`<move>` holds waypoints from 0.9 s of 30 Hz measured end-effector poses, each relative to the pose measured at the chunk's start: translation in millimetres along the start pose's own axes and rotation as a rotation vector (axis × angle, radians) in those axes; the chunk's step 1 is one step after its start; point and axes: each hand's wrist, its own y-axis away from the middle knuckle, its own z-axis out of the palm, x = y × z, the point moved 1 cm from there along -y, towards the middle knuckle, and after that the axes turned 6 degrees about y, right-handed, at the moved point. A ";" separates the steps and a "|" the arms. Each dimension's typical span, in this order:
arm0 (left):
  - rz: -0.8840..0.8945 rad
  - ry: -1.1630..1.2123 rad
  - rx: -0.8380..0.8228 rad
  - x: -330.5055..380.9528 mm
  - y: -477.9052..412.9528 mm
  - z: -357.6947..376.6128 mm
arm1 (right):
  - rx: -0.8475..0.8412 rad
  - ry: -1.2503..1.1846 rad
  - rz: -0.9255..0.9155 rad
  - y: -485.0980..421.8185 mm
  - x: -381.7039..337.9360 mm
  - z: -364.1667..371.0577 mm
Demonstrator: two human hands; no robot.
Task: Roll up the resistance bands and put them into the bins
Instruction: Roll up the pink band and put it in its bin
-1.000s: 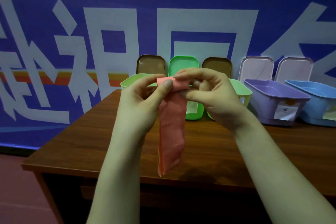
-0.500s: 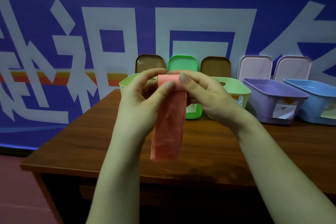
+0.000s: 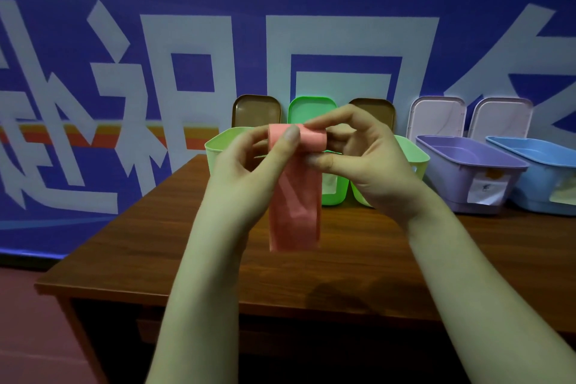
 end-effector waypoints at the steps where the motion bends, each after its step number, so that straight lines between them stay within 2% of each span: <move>1: 0.002 -0.012 0.004 -0.3 0.4 0.6 | 0.005 0.007 -0.012 -0.4 0.2 -0.5; 7: 0.016 0.039 -0.029 0.3 0.9 1.5 | -0.001 0.000 -0.016 -1.7 2.9 -2.5; 11: 0.049 0.021 -0.024 -0.7 0.8 -1.9 | -0.041 -0.062 0.126 -1.2 -0.6 -4.1; 15: 0.074 0.004 -0.052 -0.8 1.9 -4.6 | 0.004 0.113 0.218 -0.8 -1.1 1.3; 18: 0.082 0.024 -0.071 -2.0 2.6 -4.7 | 0.036 0.161 0.200 -0.5 -1.3 3.1; 23: 0.057 0.107 -0.026 -6.7 -2.0 -4.5 | 0.024 0.044 0.153 -0.7 -0.6 3.2; 27: -0.011 0.010 -0.066 -9.2 -4.4 -7.0 | 0.052 0.066 0.110 0.5 0.3 -0.6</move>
